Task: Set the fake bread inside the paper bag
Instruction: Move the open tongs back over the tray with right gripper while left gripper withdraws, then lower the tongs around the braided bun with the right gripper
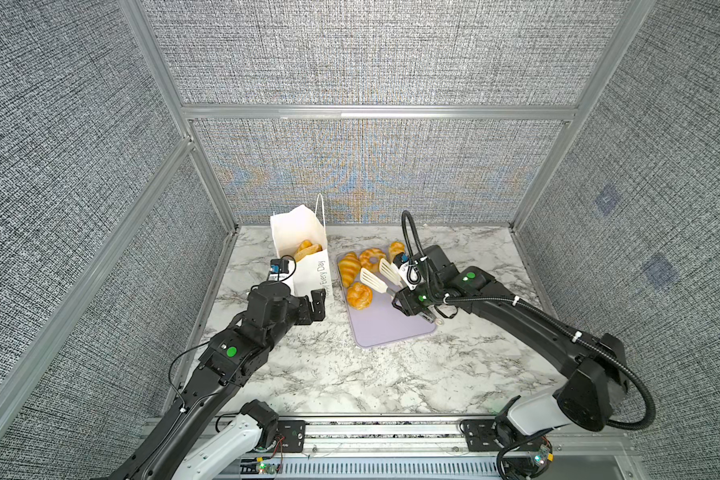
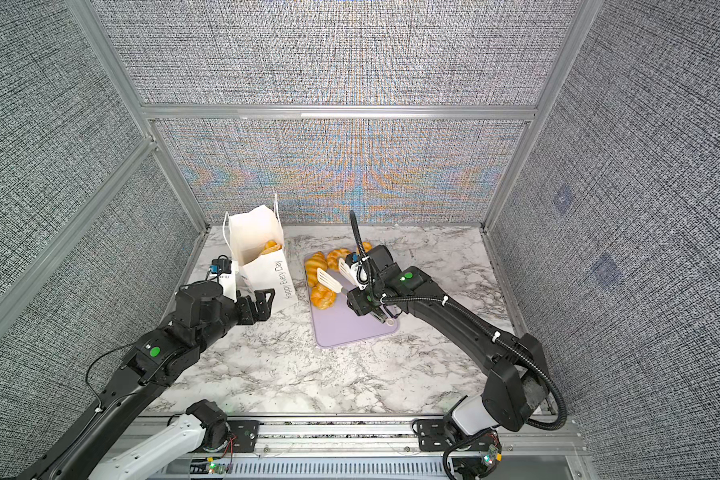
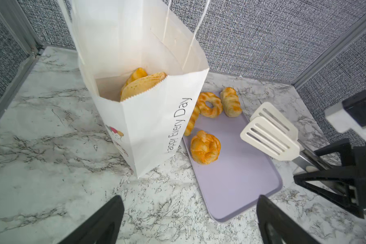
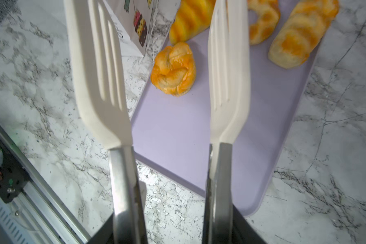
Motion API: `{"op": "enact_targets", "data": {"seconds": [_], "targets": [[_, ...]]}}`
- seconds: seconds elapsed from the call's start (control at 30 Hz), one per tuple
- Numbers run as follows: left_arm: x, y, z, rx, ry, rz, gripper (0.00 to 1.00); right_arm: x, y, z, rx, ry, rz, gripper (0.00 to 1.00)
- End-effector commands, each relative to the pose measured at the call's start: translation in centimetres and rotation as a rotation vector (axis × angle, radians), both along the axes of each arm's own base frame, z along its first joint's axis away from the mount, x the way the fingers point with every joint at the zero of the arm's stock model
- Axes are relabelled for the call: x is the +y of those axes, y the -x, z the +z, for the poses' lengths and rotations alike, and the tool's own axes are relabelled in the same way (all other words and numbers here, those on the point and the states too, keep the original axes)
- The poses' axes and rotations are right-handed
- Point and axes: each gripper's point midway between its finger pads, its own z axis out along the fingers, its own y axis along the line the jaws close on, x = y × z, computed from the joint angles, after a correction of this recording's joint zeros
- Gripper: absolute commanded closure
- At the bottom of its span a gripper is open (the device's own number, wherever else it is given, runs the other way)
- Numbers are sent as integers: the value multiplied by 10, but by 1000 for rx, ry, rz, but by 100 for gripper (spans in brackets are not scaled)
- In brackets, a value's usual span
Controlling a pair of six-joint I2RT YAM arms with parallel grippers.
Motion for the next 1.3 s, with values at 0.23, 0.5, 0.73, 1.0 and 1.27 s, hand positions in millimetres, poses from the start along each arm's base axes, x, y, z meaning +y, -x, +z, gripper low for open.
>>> {"op": "enact_targets", "data": {"seconds": [0.23,0.5,0.73,1.0,1.27], "targets": [[-19,9,-46,84,66,27,1,-4,17,-56,118,85,129,41],[-20,13,-73,142,56,44,1,-6,10,-84,152,150,142,41],[-16,17,-80,158,51,57,1,2,-1,-98,173,166,132,41],[-14,19,-93,205,17,63,1,14,-16,-106,182,158,119,41],[-17,19,-95,208,17,54,1,24,-29,-108,183,143,102,40]]}}
